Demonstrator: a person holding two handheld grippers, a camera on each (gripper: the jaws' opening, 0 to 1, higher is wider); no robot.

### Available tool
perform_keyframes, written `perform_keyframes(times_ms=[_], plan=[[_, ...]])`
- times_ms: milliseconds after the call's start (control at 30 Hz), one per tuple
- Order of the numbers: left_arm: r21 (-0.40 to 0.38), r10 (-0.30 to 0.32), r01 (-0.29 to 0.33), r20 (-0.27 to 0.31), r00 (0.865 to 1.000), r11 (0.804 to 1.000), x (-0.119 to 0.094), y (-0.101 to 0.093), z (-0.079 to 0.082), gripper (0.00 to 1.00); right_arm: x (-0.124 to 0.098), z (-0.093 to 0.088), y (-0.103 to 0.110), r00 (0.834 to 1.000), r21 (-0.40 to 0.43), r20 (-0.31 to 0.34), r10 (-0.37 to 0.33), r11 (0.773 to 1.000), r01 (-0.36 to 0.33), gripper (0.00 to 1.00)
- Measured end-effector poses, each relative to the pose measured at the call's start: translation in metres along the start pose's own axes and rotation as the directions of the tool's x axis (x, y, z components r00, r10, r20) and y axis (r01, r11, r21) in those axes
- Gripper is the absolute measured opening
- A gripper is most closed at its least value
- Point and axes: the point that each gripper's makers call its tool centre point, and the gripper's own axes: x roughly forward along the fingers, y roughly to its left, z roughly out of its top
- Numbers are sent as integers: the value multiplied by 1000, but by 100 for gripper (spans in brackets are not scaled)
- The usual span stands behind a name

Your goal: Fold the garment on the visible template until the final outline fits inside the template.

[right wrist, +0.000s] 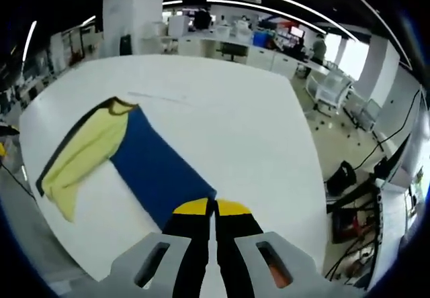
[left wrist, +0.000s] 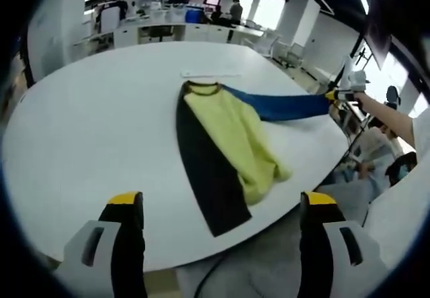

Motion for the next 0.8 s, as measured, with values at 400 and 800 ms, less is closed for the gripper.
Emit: perform_keyframes(times_ms=[400, 800], plan=[[0, -6, 6, -22, 1000, 1000, 10, 1, 2, 93, 16, -11, -18, 999, -4, -52, -15, 1000, 15, 2], [-12, 8, -8, -50, 999, 1000, 17, 7, -2, 93, 41, -23, -32, 993, -28, -115, -22, 999, 19, 2]])
